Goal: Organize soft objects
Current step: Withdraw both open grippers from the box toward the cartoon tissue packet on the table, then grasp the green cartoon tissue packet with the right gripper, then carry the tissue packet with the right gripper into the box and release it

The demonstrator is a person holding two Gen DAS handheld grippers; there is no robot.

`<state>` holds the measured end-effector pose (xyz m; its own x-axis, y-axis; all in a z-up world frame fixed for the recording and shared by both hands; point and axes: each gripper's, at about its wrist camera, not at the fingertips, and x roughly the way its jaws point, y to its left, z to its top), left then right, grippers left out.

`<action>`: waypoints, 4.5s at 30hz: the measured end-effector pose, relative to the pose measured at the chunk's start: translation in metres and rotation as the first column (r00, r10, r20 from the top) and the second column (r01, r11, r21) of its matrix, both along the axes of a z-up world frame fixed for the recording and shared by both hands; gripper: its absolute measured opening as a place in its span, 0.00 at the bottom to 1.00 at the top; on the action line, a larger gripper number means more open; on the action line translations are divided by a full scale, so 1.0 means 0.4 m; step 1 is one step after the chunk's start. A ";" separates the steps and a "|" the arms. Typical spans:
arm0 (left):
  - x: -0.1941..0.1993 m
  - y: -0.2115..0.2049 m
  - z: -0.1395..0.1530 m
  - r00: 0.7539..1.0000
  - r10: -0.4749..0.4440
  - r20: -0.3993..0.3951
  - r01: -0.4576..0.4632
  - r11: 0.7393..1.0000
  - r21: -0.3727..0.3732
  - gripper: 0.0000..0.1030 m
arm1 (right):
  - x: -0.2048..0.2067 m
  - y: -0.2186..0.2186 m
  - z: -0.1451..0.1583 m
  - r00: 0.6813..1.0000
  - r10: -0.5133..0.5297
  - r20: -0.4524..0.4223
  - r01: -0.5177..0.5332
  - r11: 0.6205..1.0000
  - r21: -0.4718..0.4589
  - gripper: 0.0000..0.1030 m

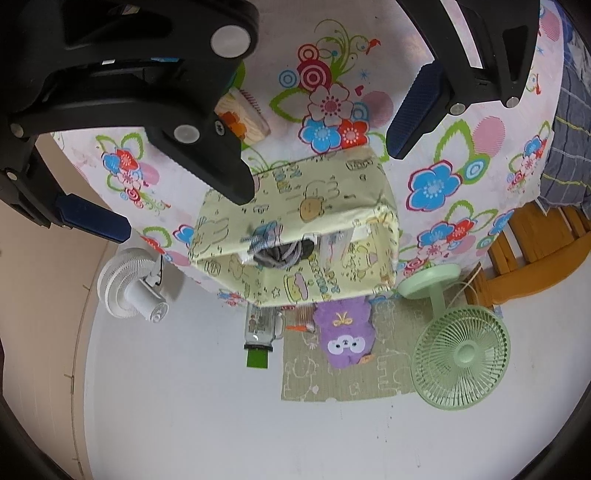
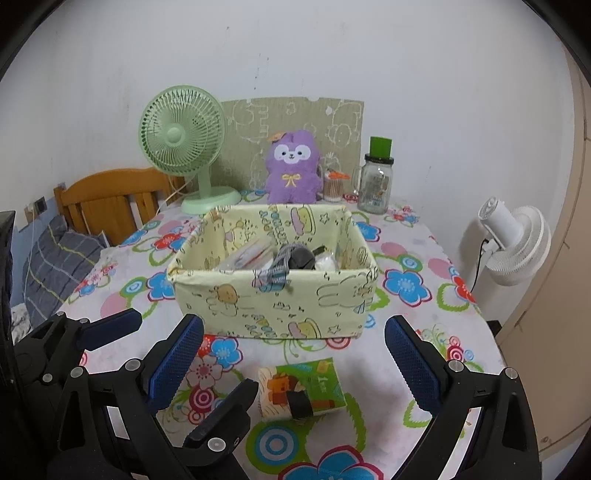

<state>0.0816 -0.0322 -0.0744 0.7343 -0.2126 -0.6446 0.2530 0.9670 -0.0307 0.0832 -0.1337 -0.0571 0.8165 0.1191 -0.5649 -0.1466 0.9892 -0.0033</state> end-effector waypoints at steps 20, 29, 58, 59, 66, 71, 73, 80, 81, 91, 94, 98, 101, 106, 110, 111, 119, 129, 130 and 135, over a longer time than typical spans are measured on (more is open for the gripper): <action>0.041 0.002 -0.126 0.992 -0.015 -0.124 0.018 1.000 0.026 1.00 | 0.048 -0.002 -0.127 0.993 -0.008 -0.115 0.006 1.000 -0.022 0.97; 0.051 -0.012 -0.154 0.987 -0.037 -0.156 0.042 0.999 0.032 1.00 | 0.072 -0.008 -0.166 0.986 -0.011 -0.169 0.011 1.000 0.001 0.94; 0.023 -0.024 -0.146 0.987 -0.057 -0.153 0.064 0.997 0.035 0.99 | 0.052 -0.004 -0.163 0.981 -0.003 -0.193 0.000 1.000 -0.016 0.62; 0.020 -0.024 -0.142 0.987 -0.057 -0.149 0.062 0.997 0.035 0.99 | 0.050 -0.004 -0.158 0.982 -0.003 -0.188 0.000 1.000 -0.017 0.62; 0.007 -0.027 -0.107 0.992 -0.052 -0.112 0.056 0.998 0.032 0.99 | 0.032 -0.004 -0.120 0.988 -0.003 -0.152 0.000 1.000 -0.018 0.61; -0.001 -0.026 -0.077 0.995 -0.049 -0.083 0.052 0.998 0.029 1.00 | 0.022 -0.001 -0.088 0.992 0.001 -0.122 -0.002 1.000 -0.016 0.61; -0.002 -0.025 -0.063 0.996 -0.047 -0.070 0.049 0.998 0.027 0.99 | 0.018 0.000 -0.074 0.994 0.001 -0.110 -0.003 1.000 -0.015 0.61; -0.007 -0.023 -0.024 0.998 -0.047 -0.034 0.047 0.999 0.024 1.00 | 0.007 0.004 -0.026 0.997 0.003 -0.072 -0.006 1.000 -0.030 0.61; -0.009 -0.023 -0.015 0.999 -0.045 -0.027 0.045 0.999 0.023 1.00 | 0.006 0.004 -0.019 0.998 0.003 -0.067 -0.005 1.000 -0.030 0.61; -0.023 -0.019 0.051 0.999 -0.035 0.037 0.034 0.999 0.022 1.00 | -0.010 0.004 0.049 1.000 0.004 -0.007 -0.004 1.000 -0.026 0.61; -0.026 -0.018 0.068 0.998 -0.034 0.052 0.033 0.999 0.022 1.00 | -0.014 0.005 0.065 1.000 0.003 0.007 -0.003 1.000 -0.025 0.61; -0.028 -0.016 0.083 0.997 -0.032 0.070 0.030 0.999 0.022 1.00 | -0.017 0.004 0.081 1.000 0.002 0.021 -0.001 1.000 -0.018 0.61; -0.026 -0.015 0.095 0.996 -0.030 0.083 0.029 0.999 0.021 1.00 | -0.016 0.004 0.094 0.999 -0.004 0.033 0.004 1.000 -0.012 0.61; -0.018 -0.015 0.115 0.994 -0.026 0.106 0.024 1.000 0.019 0.99 | -0.008 0.005 0.113 0.999 -0.009 0.054 0.010 1.000 -0.014 0.61; -0.013 -0.011 0.121 0.993 -0.023 0.114 0.020 1.000 0.023 0.99 | 0.000 0.008 0.117 0.998 -0.010 0.058 0.010 1.000 -0.009 0.61; -0.009 -0.010 0.122 0.993 -0.023 0.116 0.020 0.999 0.026 0.99 | 0.003 0.009 0.117 0.998 -0.010 0.057 0.010 1.000 -0.007 0.61; 0.027 0.003 0.129 0.992 -0.007 0.124 0.003 1.000 0.028 0.99 | 0.044 0.025 0.124 0.998 -0.001 0.064 0.001 1.000 -0.007 0.61; 0.091 0.022 0.123 0.992 0.014 0.124 -0.018 1.000 0.025 0.99 | 0.112 0.045 0.120 0.998 0.003 0.065 -0.002 1.000 -0.014 0.61; 0.098 0.023 0.122 0.992 0.016 0.124 -0.019 1.000 0.025 0.99 | 0.118 0.047 0.119 0.998 0.004 0.065 -0.003 1.000 -0.015 0.61; 0.135 0.025 0.113 0.992 0.030 0.119 -0.032 0.999 0.022 0.99 | 0.160 0.050 0.109 0.998 0.008 0.056 -0.007 1.000 -0.021 0.61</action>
<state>0.1355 -0.0221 -0.0294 0.8118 -0.1741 -0.5574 0.2234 0.9745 0.0209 0.1471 -0.1135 -0.0136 0.8461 0.1136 -0.5207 -0.1527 0.9877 -0.0326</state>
